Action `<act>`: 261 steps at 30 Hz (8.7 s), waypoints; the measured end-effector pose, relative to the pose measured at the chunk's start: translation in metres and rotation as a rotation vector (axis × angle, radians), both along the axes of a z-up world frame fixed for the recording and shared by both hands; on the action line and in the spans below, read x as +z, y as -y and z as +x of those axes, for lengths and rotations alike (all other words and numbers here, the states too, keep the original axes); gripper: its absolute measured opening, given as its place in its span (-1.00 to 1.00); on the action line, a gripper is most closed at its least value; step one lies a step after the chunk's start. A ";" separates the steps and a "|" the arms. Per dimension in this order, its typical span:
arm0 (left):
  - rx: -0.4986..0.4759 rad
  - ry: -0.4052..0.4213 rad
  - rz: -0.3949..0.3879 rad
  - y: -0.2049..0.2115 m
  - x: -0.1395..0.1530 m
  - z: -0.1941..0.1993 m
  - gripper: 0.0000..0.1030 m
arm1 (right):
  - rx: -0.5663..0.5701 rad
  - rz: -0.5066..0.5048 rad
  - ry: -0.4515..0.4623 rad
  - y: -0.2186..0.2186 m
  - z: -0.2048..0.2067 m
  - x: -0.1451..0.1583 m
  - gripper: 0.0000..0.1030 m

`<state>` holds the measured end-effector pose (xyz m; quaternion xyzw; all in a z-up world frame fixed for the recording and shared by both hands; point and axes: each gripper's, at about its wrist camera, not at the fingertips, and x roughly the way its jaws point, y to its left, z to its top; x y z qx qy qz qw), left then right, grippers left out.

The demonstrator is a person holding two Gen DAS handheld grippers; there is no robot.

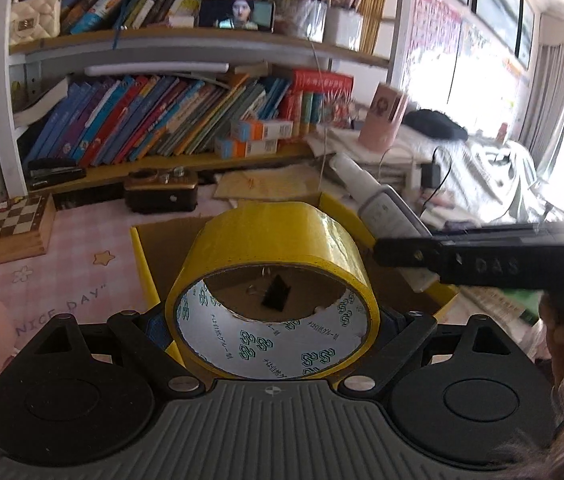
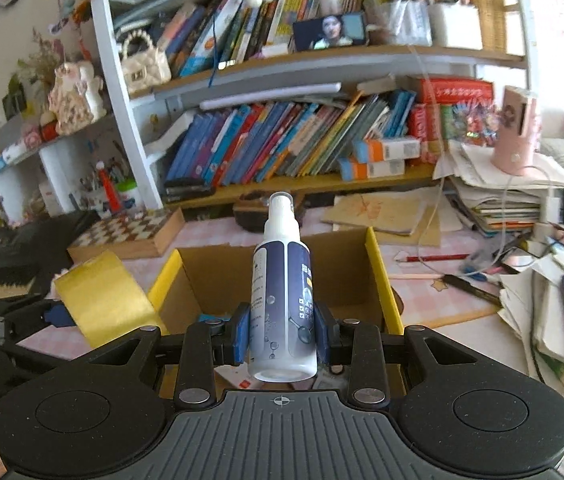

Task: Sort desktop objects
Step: 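Lower the left tool with tape roll while the right tool lowers the spray bottle into the box, then open both tools to drop the tape roll and spray bottle in the box, then lift both open tools out of the yellow box, then move the left tool to the white plug while the right tool reaches the pink pig, then close the left tool on the white plug while the right tool closes on the pink pig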

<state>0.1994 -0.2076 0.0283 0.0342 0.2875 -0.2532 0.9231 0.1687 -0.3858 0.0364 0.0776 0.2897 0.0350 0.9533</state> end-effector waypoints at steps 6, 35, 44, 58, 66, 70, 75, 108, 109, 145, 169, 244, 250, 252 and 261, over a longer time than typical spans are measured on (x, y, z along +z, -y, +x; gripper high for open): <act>0.002 -0.045 0.077 0.018 -0.021 0.017 0.75 | 0.069 -0.019 -0.069 0.003 0.029 -0.023 -0.38; -0.021 -0.061 0.216 0.042 -0.043 0.039 0.78 | 0.240 -0.037 -0.251 0.008 0.073 -0.061 -0.34; 0.001 0.005 0.171 0.035 -0.029 0.024 0.86 | 0.207 0.002 -0.175 0.011 0.062 -0.045 -0.34; 0.164 0.080 0.077 -0.007 0.006 -0.016 0.95 | 0.030 0.020 0.002 0.017 0.011 -0.012 -0.34; 0.234 0.096 0.048 -0.038 0.015 -0.044 0.97 | -0.032 0.042 0.029 0.013 -0.025 -0.008 -0.33; 0.249 0.095 0.039 -0.052 0.014 -0.058 0.99 | -0.064 0.037 0.037 0.005 -0.043 -0.007 -0.21; 0.257 0.088 0.008 -0.073 0.009 -0.075 0.99 | -0.107 0.018 0.035 -0.011 -0.066 -0.009 -0.21; 0.179 -0.078 0.068 -0.197 -0.033 -0.149 1.00 | -0.153 0.000 -0.180 -0.172 -0.150 -0.052 -0.09; 0.177 -0.082 0.069 -0.200 -0.033 -0.150 1.00 | -0.146 -0.002 -0.182 -0.176 -0.150 -0.053 -0.08; 0.382 -0.028 0.060 -0.311 -0.022 -0.186 1.00 | 0.120 -0.047 -0.134 -0.290 -0.128 -0.042 0.07; 0.422 -0.049 0.047 -0.306 -0.028 -0.129 1.00 | 0.216 -0.087 -0.124 -0.291 -0.061 -0.042 0.07; 0.569 -0.153 0.141 -0.273 -0.085 0.119 0.98 | 0.332 -0.048 -0.159 -0.257 0.206 -0.062 -0.30; 0.559 -0.174 0.144 -0.274 -0.098 0.141 0.85 | 0.354 -0.095 -0.147 -0.261 0.204 -0.061 -0.24; 0.551 -0.173 0.139 -0.274 -0.098 0.147 0.67 | 0.366 -0.103 -0.149 -0.263 0.204 -0.061 -0.23; 0.537 -0.202 0.142 -0.273 -0.113 0.169 -0.18 | 0.425 -0.176 -0.178 -0.270 0.204 -0.063 0.45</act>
